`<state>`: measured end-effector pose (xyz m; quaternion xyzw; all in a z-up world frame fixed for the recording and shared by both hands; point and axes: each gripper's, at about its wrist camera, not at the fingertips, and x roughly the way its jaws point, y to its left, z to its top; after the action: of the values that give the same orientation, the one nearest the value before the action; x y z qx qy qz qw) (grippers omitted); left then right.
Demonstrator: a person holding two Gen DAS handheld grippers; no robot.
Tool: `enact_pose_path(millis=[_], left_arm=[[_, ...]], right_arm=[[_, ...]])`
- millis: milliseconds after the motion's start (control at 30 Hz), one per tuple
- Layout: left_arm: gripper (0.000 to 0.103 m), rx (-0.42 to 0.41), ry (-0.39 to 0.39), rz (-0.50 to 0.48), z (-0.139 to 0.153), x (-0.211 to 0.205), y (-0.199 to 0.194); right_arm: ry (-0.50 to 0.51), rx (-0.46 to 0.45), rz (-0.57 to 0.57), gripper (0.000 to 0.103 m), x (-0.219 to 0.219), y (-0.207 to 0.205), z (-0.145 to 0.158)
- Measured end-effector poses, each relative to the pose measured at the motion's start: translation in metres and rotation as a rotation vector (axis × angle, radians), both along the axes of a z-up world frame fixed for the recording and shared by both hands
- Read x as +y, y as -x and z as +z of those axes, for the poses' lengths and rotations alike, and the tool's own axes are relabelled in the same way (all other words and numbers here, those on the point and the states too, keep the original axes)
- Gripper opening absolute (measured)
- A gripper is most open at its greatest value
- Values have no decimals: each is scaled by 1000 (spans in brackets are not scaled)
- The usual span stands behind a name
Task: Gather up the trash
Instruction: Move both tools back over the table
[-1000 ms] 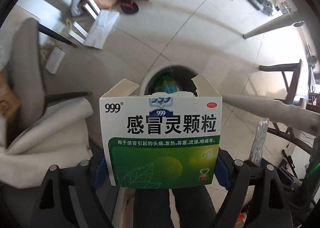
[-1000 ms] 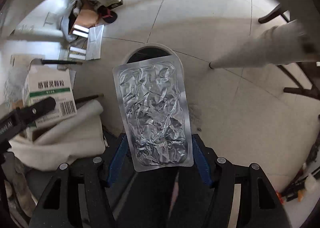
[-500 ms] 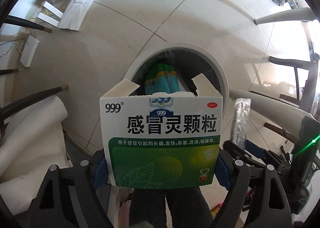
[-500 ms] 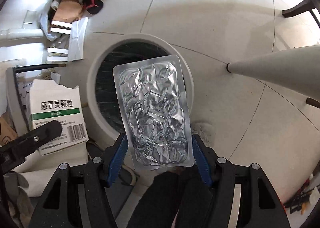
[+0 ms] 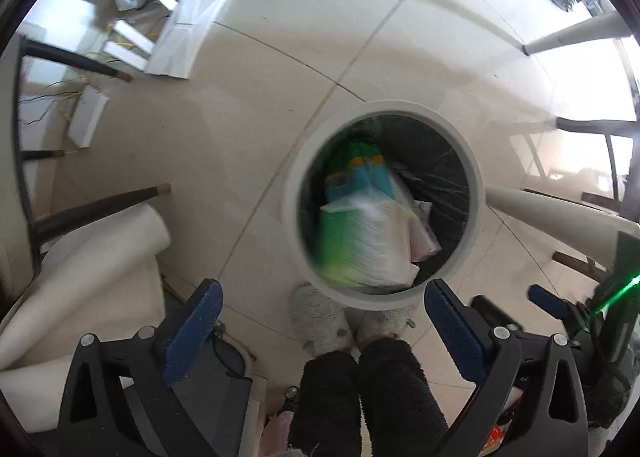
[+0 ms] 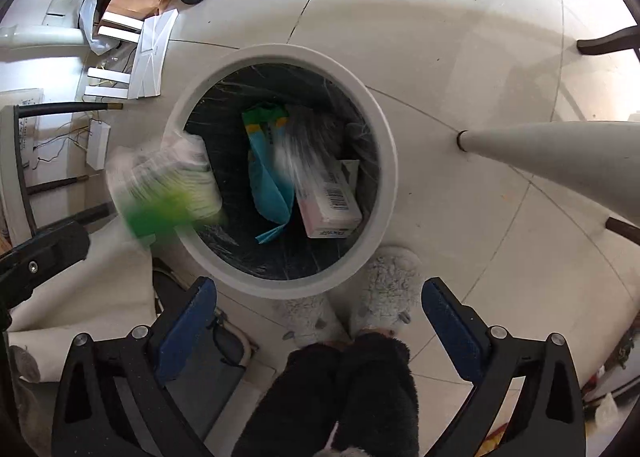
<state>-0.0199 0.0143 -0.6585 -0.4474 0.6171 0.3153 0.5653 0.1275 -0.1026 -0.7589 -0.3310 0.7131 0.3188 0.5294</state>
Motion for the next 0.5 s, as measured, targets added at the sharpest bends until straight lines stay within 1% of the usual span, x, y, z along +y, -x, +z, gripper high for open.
enact_pose_path(millis=[167, 300, 433, 500], left_arm=[[103, 34, -27, 27, 17, -6, 21], [103, 52, -54, 30, 40, -15, 30], [103, 64, -65, 26, 69, -29, 39], [103, 65, -68, 20, 86, -36, 44]], right_arm=[[3, -54, -9, 103, -6, 4, 22], [-10, -74, -13, 103, -11, 7, 48], [-31, -94, -13, 103, -16, 9, 84], [-42, -107, -20, 103, -19, 10, 108]])
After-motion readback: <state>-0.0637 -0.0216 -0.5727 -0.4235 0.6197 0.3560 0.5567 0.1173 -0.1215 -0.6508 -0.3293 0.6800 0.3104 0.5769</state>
